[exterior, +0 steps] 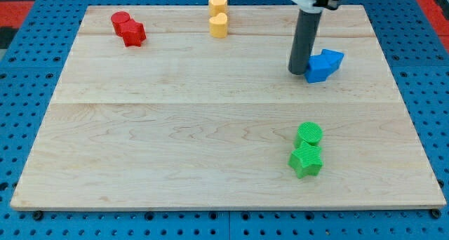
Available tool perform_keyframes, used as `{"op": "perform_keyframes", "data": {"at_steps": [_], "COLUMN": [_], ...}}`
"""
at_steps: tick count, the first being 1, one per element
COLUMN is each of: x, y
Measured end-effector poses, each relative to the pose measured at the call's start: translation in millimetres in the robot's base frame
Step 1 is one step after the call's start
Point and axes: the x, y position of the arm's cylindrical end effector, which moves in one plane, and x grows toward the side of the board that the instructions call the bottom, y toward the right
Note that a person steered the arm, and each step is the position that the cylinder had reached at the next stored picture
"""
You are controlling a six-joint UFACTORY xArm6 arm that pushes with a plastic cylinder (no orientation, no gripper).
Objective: Push the arm below the yellow blocks
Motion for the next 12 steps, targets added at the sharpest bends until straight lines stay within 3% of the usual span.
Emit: {"op": "perform_keyframes", "data": {"at_steps": [1, 4, 7, 9, 10, 11, 12], "x": [0, 0, 22, 22, 21, 16, -17], "y": [19, -52, -49, -14, -44, -115, -164]}}
